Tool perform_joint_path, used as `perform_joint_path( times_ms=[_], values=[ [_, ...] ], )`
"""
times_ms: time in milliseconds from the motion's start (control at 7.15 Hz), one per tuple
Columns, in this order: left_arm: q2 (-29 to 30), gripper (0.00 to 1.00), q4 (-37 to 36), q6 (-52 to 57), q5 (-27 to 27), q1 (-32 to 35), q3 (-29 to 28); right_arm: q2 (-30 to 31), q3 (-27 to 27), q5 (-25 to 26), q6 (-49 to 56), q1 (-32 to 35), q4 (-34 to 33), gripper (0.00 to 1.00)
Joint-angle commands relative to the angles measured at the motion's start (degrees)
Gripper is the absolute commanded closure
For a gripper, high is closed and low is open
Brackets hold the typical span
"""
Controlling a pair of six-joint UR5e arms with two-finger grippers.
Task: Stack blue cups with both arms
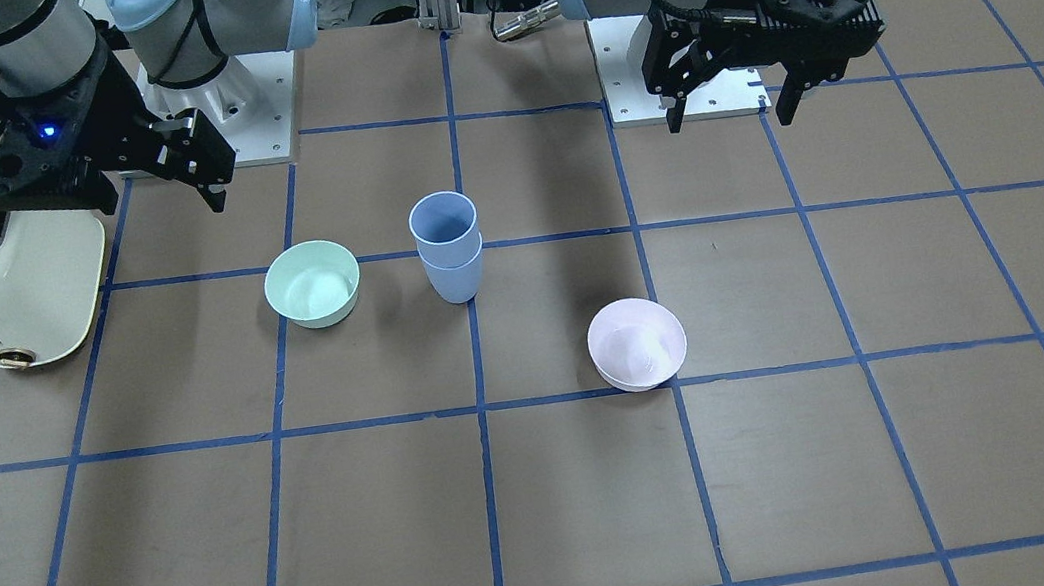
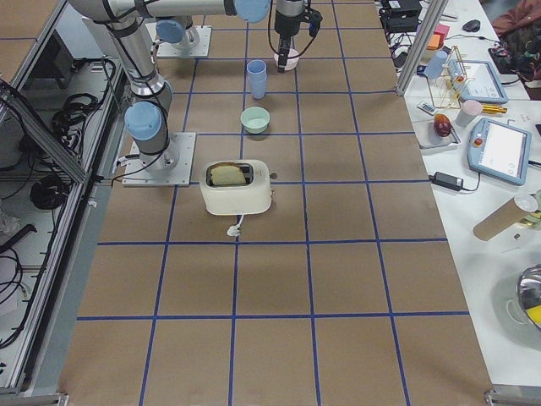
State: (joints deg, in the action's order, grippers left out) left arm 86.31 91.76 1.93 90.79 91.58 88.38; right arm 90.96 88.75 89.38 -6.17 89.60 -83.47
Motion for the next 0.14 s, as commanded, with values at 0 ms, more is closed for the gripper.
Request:
perform_joint_path(
  times_ms=[0],
  values=[
    [0.0,0.0,0.0,0.0,0.0,0.0,-0.1,-0.1,0.1,0.0,-0.2,0.0,0.0,0.0]
  ],
)
